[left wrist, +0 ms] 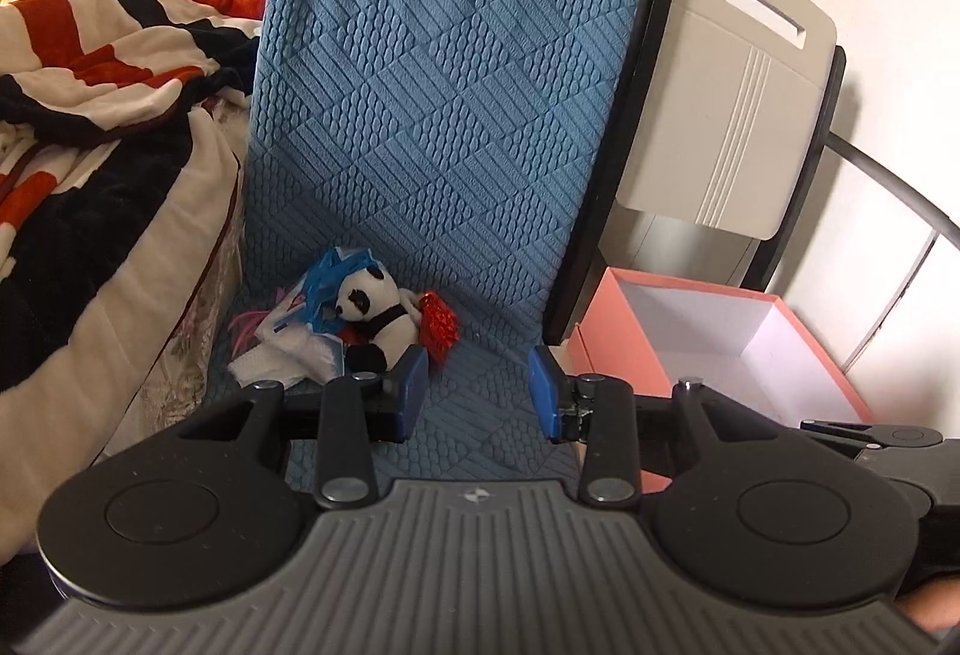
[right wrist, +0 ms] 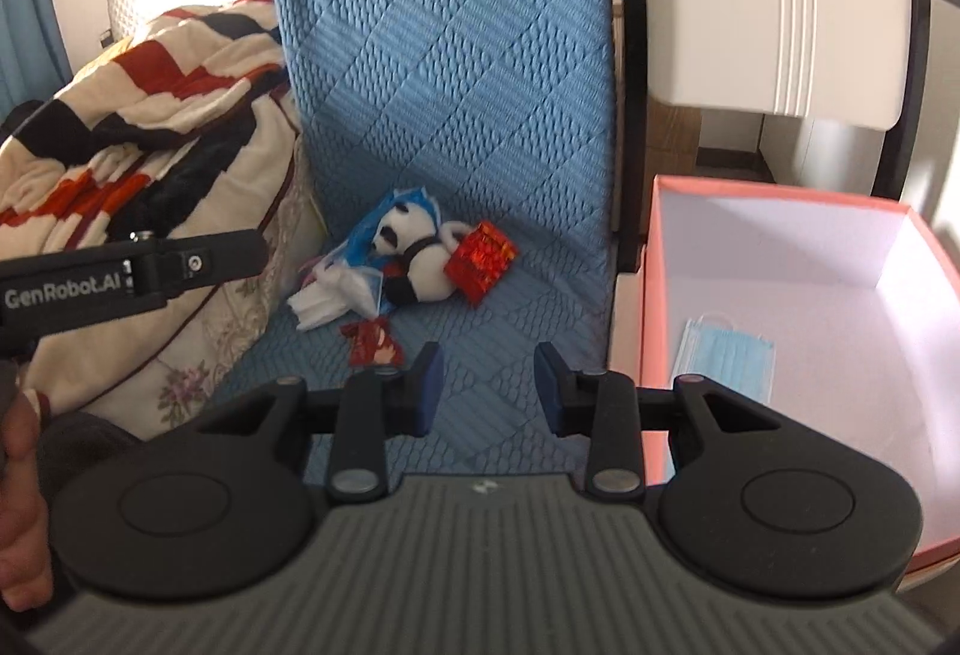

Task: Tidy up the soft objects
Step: 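Withdraw the left gripper from the box back toward the chair seat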

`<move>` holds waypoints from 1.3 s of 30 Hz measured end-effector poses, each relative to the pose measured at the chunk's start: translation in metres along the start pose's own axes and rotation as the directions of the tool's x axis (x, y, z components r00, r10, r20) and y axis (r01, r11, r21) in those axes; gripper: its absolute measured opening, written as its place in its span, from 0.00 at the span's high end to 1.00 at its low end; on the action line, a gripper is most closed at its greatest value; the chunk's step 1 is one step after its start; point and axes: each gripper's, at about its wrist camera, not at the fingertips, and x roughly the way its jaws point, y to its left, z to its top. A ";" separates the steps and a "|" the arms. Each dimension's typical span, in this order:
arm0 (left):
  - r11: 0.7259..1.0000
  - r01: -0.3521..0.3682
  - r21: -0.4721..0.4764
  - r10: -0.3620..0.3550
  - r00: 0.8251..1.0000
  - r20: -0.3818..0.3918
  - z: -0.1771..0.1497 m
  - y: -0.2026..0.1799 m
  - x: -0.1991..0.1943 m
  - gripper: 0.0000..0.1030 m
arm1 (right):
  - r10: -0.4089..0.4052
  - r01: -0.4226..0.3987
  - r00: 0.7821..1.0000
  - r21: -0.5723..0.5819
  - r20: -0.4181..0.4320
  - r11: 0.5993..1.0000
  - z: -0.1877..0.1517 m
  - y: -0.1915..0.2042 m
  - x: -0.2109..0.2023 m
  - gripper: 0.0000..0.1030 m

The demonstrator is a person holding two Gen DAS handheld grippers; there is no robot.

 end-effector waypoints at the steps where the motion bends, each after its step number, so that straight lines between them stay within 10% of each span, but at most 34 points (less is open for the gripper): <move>1: 1.000 0.000 0.011 0.000 1.000 -0.003 -0.003 0.002 0.002 0.59 | -0.001 0.001 1.000 -0.001 -0.007 1.000 -0.003 0.002 0.002 0.65; 39: 0.994 -0.083 -0.073 0.074 0.990 -0.118 -0.039 0.048 0.064 0.59 | -0.111 0.108 0.990 -0.049 -0.081 0.993 -0.065 0.027 0.060 0.65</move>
